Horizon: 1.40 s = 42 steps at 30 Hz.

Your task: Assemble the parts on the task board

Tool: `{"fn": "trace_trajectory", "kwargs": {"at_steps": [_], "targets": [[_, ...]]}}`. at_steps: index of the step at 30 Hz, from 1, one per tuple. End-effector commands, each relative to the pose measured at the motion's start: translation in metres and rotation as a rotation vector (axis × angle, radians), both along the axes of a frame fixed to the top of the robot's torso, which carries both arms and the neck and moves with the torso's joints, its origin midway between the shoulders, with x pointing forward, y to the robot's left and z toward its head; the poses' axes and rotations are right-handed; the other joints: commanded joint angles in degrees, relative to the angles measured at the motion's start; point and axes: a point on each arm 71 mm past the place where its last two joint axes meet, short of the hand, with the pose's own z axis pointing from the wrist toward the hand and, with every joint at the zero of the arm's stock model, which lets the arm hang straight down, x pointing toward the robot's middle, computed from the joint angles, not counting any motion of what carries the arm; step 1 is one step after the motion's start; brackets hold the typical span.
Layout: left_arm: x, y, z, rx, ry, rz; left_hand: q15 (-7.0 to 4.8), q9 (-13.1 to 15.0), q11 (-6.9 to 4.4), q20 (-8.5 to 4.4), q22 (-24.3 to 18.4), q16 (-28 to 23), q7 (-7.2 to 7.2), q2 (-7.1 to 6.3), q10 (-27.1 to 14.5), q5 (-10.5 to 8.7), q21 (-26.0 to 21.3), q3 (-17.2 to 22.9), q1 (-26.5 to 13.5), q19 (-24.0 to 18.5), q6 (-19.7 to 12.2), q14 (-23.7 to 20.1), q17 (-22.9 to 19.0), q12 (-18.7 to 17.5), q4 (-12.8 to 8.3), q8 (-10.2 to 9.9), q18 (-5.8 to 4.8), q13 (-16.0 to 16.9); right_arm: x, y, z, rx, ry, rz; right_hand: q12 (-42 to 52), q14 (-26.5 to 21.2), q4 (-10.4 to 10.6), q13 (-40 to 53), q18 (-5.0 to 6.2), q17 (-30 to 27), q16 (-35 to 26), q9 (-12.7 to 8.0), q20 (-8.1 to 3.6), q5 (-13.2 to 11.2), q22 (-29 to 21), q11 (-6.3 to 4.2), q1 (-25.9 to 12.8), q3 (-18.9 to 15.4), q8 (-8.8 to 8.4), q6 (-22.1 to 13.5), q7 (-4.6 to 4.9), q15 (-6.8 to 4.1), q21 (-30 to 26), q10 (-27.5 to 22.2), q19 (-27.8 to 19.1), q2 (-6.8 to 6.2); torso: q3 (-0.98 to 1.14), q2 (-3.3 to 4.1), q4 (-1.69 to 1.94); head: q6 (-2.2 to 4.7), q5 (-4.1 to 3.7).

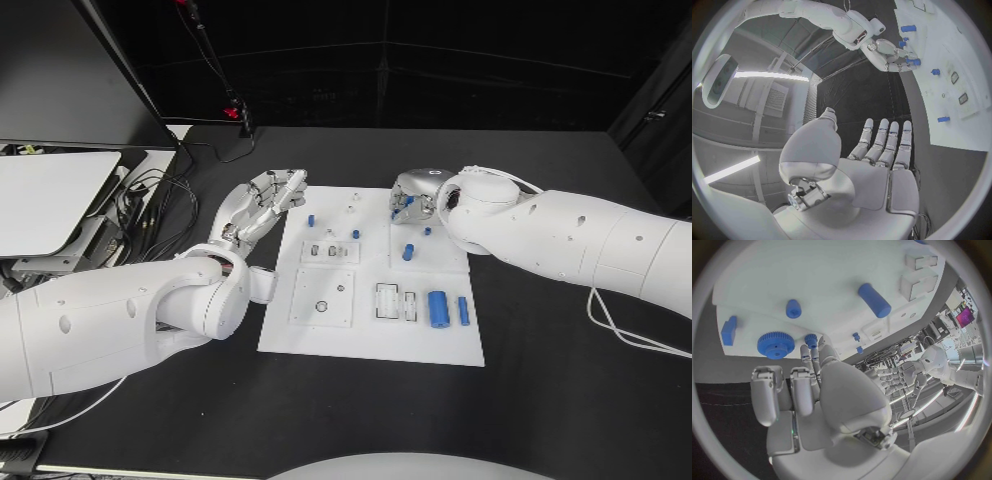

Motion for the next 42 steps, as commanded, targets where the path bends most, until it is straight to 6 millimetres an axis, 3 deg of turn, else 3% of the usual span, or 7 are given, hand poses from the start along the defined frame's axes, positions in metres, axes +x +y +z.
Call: {"fn": "trace_trajectory", "kwargs": {"at_steps": [1,13,24,42], "targets": [[-0.0078,-0.0017,0.0209,-0.066,-0.289,-0.048,0.05,-0.02,0.03,-0.01,-0.05,-0.3,8.28,0.7,0.43,0.2,0.21,0.02,0.01,0.15,0.32,0.49,0.01,-0.27,-0.07,-0.37,0.49,-0.02,0.002,-0.0009,0.0,-0.016,0.003,-0.015,-0.42,4.62,-0.05,-0.02,-0.17,8.15,-0.37,0.04,0.49,-0.13,14.1,-0.06,0.56,0.45,-0.48,0.37,-0.02,0.13,-0.16,0.24,5.22,0.05,0.02,0.0,0.07,-0.12,0.07],[-0.0075,-0.0009,0.0209,-0.065,-0.287,-0.047,0.05,-0.02,0.02,-0.01,-0.07,-0.32,8.29,0.79,0.47,0.45,0.22,-0.07,0.09,0.13,0.36,0.49,0.01,-0.31,-0.08,-0.42,0.48,-0.02,0.0018,0.001,0.002,0.01,-0.031,-0.012,-0.93,4.56,-0.07,0.05,-0.09,7.88,-0.44,0.11,0.59,-0.13,13.74,0.11,0.77,0.65,-0.91,1.01,-0.27,0.33,-0.29,0.63,4.95,0.23,-0.01,-0.03,-0.07,-0.42,0.18],[-0.0072,-0.0007,0.0206,-0.064,-0.283,-0.046,0.05,-0.02,0.02,-0.01,-0.1,-0.33,8.28,0.83,0.48,0.55,0.16,-0.1,0.14,0.08,0.37,0.5,0.01,-0.33,-0.09,-0.45,0.48,-0.02,0.005,0.0015,-0.0011,-0.019,-0.001,-0.039,-1.13,4.54,-0.09,0.08,-0.04,7.76,-0.48,0.09,0.78,-0.13,13.57,0.17,0.83,0.62,-1.39,1.24,-0.41,0.52,-0.35,1.48,4.82,0.08,-0.03,-0.07,0.07,-0.49,-0.13],[-0.0069,0.0001,0.0211,-0.063,-0.28,-0.045,0.04,-0.02,0.03,-0.02,-0.13,-0.35,8.28,0.95,0.5,0.73,0.11,-0.15,0.22,0.01,0.39,0.49,0.01,-0.37,-0.09,-0.51,0.48,-0.02,0.0076,0.0011,-0.0071,-0.048,0.032,-0.058,-1.7,4.46,0.16,0.02,0.03,7.37,-0.59,0.13,0.76,-0.14,13.31,-0.09,0.87,0.63,-2.26,2.03,-0.42,0.39,-0.45,3.9,4.63,0.24,-0.05,-0.1,-0.01,-0.49,-0.04]]}}
